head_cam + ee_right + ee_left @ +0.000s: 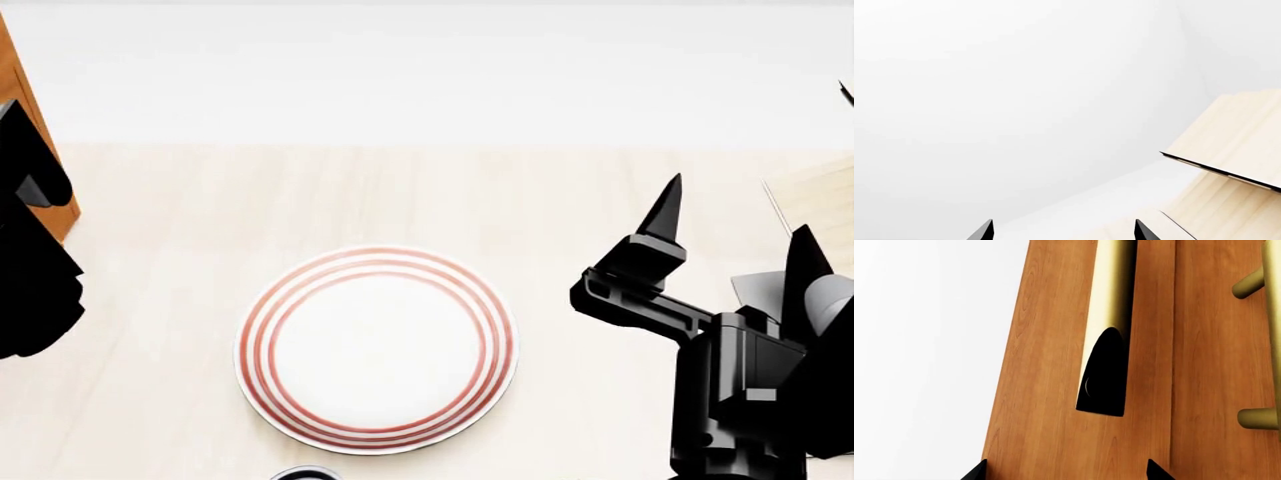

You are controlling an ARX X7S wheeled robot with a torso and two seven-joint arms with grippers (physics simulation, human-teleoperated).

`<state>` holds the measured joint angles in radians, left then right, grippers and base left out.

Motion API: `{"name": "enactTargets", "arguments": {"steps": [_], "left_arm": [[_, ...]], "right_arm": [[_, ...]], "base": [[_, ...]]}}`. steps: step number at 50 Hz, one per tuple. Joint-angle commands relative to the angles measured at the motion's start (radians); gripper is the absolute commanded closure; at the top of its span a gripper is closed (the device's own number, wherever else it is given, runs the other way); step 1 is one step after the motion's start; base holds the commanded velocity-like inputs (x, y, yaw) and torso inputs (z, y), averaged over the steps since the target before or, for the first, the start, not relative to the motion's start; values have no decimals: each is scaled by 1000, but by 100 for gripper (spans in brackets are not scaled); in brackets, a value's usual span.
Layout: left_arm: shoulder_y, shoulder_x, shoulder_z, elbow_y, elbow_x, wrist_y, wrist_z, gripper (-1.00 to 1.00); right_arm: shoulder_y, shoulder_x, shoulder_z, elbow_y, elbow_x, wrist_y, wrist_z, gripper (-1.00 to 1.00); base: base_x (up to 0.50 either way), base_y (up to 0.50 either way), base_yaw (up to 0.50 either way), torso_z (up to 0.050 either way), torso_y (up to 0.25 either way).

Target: Close the top drawer of the cabinet.

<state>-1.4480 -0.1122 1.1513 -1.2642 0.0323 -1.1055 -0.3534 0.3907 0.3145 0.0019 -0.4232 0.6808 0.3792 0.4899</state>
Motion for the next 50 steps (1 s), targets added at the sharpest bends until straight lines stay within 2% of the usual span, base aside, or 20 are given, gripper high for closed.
{"name": "enactTargets", "arguments": {"steps": [1, 23, 28, 30, 31, 33, 34, 39, 43, 45, 50], "left_arm": [[2, -68, -81, -45, -34, -21, 3, -100], [9, -104, -139, -45, -37, -37, -16, -100], [17, -103, -205, -44, -49, 15, -67, -100], [16, -102, -251, -44, -64, 61, -102, -100], [9, -105, -312, -44, -96, 116, -152, -100], [19, -99, -310, -39, -90, 146, -151, -100], [39, -104, -320, -19, -92, 119, -186, -100], [86, -155, -329, 69, -97, 52, -201, -100], [166, -250, -378, 300, -125, -95, -232, -100], [182, -259, -383, 302, -129, -99, -232, -100], [171, -251, -309, 175, -97, -84, -184, -100]], "right_arm": [[1, 6, -5, -11, 6, 3, 4, -100], [7, 0, -14, 7, 8, -12, -2, -100], [0, 10, -4, -17, 20, -7, 5, -100], [-3, 12, -1, -24, 25, -3, 10, -100], [-6, 13, -3, -20, 21, -8, 5, -100], [-8, 15, -4, -31, 25, -3, 10, -100], [-11, 17, -6, -40, 27, 2, 12, -100], [-19, 26, 1, -68, 44, 15, 26, -100], [-27, 31, 4, -90, 50, 20, 36, -100], [-28, 30, 3, -90, 51, 19, 35, -100], [-36, 44, 11, -113, 65, 26, 39, -100]], "base": [[0, 3, 6, 0, 0], [0, 4, 9, 0, 0], [0, 4, 10, 0, 0], [0, 5, 10, 0, 5], [0, 5, 10, -15, 0], [0, 6, 10, 0, 0], [10, 6, 10, 0, 0], [0, 6, 9, 0, 0], [0, 3, 5, 0, 0], [0, 0, 2, 0, 0], [0, 0, 6, 0, 0]]}}
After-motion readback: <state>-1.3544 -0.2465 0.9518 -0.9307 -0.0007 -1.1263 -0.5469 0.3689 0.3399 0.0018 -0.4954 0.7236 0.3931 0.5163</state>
